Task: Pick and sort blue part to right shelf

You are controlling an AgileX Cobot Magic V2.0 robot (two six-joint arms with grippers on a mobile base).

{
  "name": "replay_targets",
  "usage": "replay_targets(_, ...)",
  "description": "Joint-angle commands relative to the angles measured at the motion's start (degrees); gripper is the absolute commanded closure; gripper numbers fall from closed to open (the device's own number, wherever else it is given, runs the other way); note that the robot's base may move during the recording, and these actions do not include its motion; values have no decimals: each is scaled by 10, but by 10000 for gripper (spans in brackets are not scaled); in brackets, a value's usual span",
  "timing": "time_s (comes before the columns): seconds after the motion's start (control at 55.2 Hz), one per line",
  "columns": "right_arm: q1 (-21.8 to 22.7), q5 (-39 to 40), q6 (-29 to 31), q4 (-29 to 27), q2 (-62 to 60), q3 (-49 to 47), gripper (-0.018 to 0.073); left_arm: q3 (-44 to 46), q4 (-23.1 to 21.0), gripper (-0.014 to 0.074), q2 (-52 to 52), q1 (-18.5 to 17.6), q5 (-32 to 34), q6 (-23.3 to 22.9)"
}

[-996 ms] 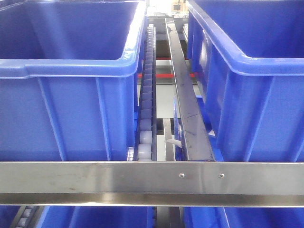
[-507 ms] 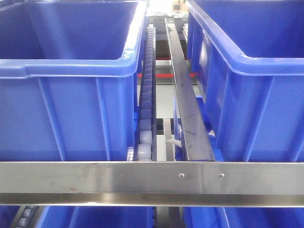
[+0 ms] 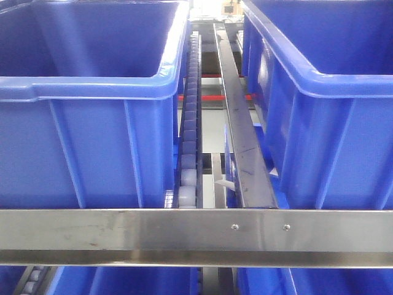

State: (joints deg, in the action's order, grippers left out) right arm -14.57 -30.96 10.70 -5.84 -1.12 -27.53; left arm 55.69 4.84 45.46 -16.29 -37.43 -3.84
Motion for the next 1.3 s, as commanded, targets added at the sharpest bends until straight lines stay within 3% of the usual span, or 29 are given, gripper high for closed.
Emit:
replay_targets(0.0, 2, 59, 0, -3, 0, -16, 345, 49, -10, 260, 70, -4, 44, 2)
replay_targets(0.29, 2, 41, 0, -3, 0, -16, 345, 151, -34, 260, 327, -4, 60, 1)
replay_targets(0.543, 2, 25, 0, -3, 0, -16, 345, 269, -34, 260, 509, -4, 31, -2)
replay_targets(0.996, 2, 19, 0, -3, 0, -16, 345, 321, -19, 255, 609, -2, 27, -2)
replay_targets(1.069, 2, 12, 0, -3, 0, -16, 345, 321, -21, 221, 610, 2, 24, -2)
replay_targets(1.286, 2, 2, 0, -3, 0, -16, 345, 321, -26, -4, 610, 3, 15, -2)
